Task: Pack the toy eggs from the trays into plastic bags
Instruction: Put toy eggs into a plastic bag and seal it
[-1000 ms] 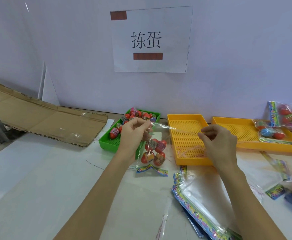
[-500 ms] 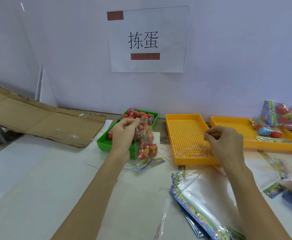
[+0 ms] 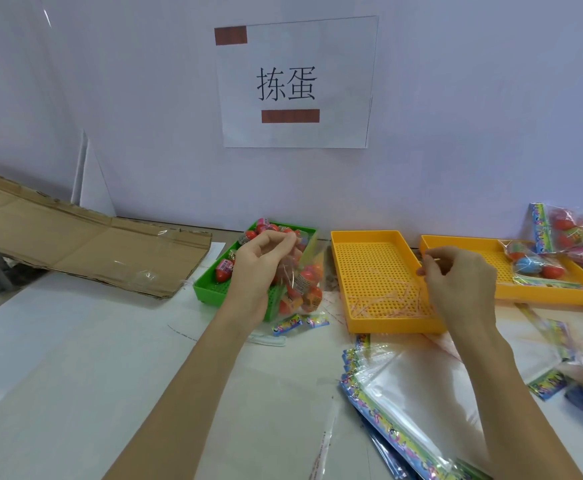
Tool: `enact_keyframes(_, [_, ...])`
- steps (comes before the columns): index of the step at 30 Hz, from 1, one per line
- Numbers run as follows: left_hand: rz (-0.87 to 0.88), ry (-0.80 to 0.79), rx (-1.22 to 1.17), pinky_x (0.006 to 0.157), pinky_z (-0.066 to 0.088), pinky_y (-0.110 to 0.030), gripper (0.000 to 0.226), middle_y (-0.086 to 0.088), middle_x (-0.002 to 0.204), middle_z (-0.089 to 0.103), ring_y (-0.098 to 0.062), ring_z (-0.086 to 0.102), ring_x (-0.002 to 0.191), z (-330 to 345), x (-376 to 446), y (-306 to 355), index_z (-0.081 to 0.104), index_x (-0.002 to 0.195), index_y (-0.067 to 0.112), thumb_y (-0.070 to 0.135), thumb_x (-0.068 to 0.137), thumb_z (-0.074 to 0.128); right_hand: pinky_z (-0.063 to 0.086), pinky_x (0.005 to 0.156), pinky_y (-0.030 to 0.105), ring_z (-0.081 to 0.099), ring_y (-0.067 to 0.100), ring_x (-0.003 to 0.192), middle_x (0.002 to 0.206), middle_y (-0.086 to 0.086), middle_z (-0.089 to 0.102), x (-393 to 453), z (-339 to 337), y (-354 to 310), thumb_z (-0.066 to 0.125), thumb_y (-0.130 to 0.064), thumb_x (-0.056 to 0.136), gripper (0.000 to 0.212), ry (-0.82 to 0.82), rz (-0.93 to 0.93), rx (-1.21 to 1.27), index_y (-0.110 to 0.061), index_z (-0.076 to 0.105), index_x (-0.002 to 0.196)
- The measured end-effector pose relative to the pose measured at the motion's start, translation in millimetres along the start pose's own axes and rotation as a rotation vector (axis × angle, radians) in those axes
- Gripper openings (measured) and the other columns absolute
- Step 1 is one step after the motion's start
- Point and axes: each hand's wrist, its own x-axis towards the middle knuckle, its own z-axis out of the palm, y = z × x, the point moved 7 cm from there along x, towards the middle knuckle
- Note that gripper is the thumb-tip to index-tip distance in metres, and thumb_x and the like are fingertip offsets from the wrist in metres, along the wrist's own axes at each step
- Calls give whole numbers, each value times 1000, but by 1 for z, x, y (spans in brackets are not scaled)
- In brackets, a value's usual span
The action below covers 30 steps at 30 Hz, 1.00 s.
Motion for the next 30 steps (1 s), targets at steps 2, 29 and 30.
enact_keyframes(2, [-6,-88,-57,65,53,-24,11,-2,83,69,-12,64,74,8,-1,3,74,94,11,17,99,67,52,91,38,71,28,99,102,8,78,-6,0,-21,59,2,98,24,2,-123,29,-8,80,106])
enact_keyframes(29, [-144,-109,-46,74,57,-22,17,-11,94,76,-15,72,83,18,-6,-18,75,108,-2,8,94,73,59,67,19,77,12,85,93,-2,81,-40,54,-58,53,-14,107,23,-492,116,796,-14,75,111])
enact_keyframes(30, [-145,-98,-62,70,57,-21,13,-9,90,76,-13,72,77,16,-5,-17,76,104,-1,7,94,72,59,66,19,77,13,84,92,-2,81,-39,54,-57,54,-14,106,21,-495,125,810,-12,75,111])
